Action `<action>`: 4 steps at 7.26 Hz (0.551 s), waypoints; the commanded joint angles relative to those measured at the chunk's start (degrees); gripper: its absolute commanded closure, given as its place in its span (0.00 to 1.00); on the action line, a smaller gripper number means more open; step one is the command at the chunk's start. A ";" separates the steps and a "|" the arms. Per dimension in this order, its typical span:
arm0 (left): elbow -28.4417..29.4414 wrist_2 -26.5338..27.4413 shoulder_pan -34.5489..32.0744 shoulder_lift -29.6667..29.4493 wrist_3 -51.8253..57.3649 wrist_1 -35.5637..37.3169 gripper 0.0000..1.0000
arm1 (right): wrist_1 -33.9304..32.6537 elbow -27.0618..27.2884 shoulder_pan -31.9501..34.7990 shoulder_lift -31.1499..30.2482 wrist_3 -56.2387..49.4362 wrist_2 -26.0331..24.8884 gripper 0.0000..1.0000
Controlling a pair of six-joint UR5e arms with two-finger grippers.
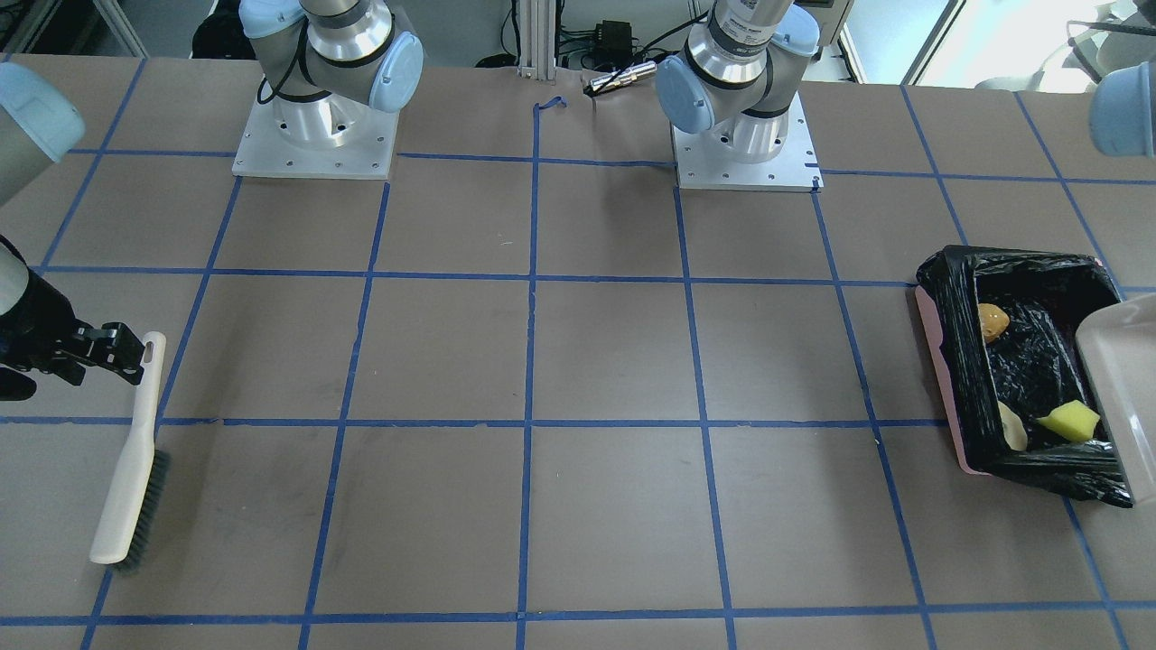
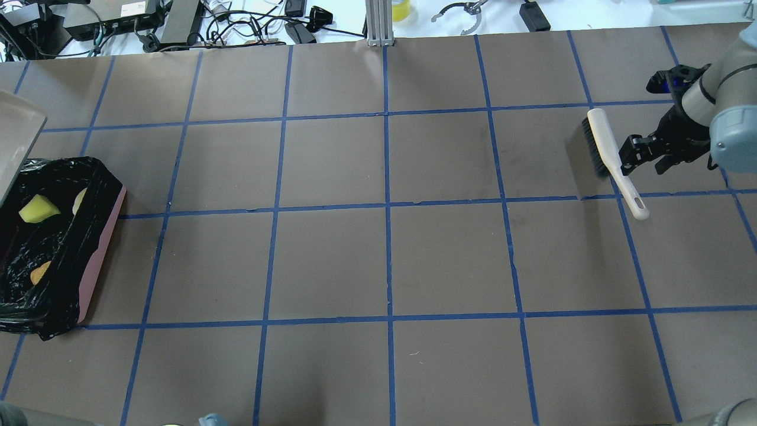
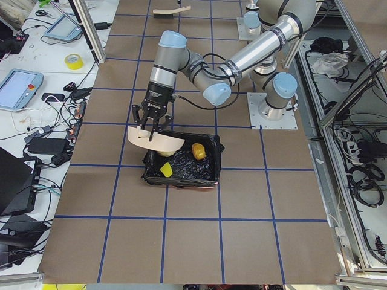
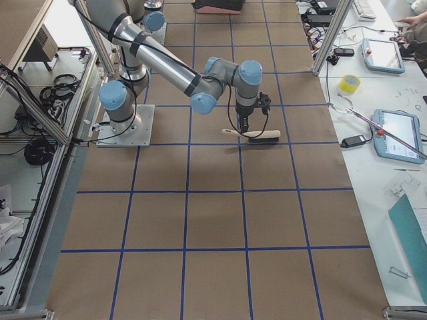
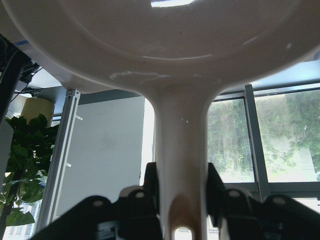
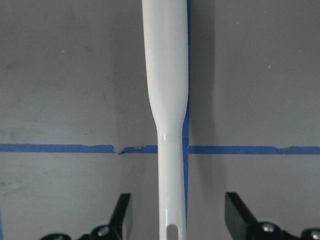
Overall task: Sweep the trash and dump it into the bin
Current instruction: 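Bring the empty dustpan back onto the table while the right gripper releases the brush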
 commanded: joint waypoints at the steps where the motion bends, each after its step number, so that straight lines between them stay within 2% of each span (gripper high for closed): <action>1: 1.74 -7.62 -6.29 -0.45 -16.90 -11.33 1.00 | 10.74 -7.04 5.16 -1.14 6.21 -1.02 0.25; 2: 1.74 -10.10 -9.01 -2.37 -17.41 -12.60 1.00 | 16.28 -9.94 9.02 -2.19 12.35 -1.20 0.25; 3: 1.83 -15.43 -10.87 -5.00 -17.77 -12.70 1.00 | 19.81 -12.06 12.19 -3.42 16.16 -1.38 0.25; 4: 2.00 -19.84 -11.41 -8.50 -19.86 -12.88 1.00 | 21.15 -13.03 15.01 -5.00 20.89 -1.29 0.23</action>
